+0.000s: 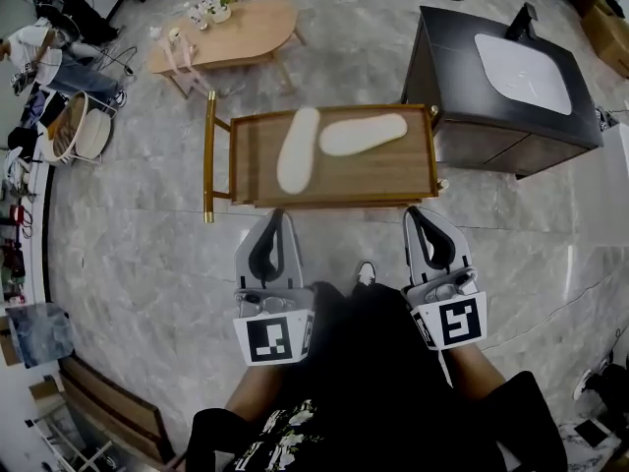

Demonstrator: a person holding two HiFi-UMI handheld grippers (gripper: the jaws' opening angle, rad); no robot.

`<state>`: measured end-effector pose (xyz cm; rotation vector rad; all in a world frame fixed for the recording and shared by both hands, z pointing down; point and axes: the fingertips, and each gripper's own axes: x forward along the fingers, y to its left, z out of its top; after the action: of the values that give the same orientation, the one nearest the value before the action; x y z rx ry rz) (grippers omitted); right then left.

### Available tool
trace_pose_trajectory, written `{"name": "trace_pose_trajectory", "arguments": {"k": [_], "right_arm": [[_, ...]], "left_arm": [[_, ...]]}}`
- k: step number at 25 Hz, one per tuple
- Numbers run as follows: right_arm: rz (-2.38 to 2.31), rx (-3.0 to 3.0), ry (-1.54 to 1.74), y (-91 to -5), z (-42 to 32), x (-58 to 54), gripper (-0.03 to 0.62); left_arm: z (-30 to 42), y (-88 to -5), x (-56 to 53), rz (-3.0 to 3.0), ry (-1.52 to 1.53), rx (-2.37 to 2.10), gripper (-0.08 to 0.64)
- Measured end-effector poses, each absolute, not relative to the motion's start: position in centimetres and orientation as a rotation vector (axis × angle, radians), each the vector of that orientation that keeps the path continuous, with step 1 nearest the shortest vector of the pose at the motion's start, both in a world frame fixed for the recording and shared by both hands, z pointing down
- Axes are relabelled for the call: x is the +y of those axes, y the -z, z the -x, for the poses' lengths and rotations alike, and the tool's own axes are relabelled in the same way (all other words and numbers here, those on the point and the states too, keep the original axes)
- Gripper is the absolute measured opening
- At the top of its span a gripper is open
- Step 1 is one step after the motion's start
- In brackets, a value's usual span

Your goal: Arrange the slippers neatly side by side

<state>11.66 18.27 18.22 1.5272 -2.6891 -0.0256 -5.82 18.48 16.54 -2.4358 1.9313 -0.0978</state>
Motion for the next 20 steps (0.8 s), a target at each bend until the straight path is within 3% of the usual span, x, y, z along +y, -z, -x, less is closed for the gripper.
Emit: {"name": "trace_pose_trajectory", "arguments": {"k": [20], "right_arm": [[-1.396, -2.828, -0.016, -19.8, -11.4, 17.8, -0.007]], "left_arm": [[4.3, -20.2, 18.2, 2.474, 0.250, 1.950, 0.019]]}}
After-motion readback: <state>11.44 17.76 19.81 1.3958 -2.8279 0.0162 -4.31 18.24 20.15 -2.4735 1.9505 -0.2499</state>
